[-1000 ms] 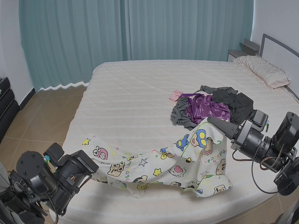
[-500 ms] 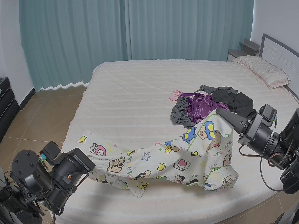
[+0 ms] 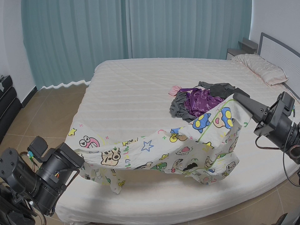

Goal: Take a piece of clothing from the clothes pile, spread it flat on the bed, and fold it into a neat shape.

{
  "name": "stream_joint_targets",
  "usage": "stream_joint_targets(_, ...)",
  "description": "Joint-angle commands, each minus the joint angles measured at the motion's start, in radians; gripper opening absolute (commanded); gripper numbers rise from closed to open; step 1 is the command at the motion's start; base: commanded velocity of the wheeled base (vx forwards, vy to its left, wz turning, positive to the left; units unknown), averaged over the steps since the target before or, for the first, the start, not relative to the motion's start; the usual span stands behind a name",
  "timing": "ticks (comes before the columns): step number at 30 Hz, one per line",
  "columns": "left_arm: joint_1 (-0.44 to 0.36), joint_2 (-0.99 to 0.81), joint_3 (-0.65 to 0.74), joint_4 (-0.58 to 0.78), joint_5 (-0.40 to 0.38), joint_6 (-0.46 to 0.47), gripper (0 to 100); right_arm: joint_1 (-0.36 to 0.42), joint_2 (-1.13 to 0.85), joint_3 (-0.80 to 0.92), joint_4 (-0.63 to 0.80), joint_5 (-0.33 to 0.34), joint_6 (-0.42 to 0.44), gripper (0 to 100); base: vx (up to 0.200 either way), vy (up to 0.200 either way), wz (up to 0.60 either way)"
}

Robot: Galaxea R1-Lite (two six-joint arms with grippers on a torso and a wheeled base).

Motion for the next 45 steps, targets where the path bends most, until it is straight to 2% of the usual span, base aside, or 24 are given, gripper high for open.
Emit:
stream_joint_targets(1,-0.011,-0.042,0.003,-0.01,0.002,0.003,0,0.001,-0.07,-0.012,0.015,0.001,-0.001,0,-0.2,0.0,0.0)
stream_joint_targets(7,-0.017,-0.092,0.021,-0.01,0.004,0.056,0,0.004,-0.113,-0.014,0.018,0.002,-0.001,0,-0.067,0.0,0.0)
stream_joint_targets(11,-0.017,-0.189,0.021,-0.01,0.004,0.124,0,0.01,-0.177,-0.014,0.018,0.014,-0.013,0,0.0,0.0,0.0)
stream_joint_targets(19,-0.017,-0.278,0.019,-0.008,0.004,0.213,0,0.008,-0.332,-0.014,0.021,0.105,-0.025,0,0.0,0.0,0.0)
stream_joint_targets(29,-0.018,-0.341,-0.013,-0.001,0.005,0.222,0,0.002,-0.41,-0.127,0.18,0.123,-0.024,0,0.0,0.0,0.0)
stream_joint_targets(45,-0.02,-0.514,-0.105,0.263,0.005,0.225,0,-0.012,-0.377,-0.308,0.358,0.122,-0.021,0,0.0,0.0,0.0)
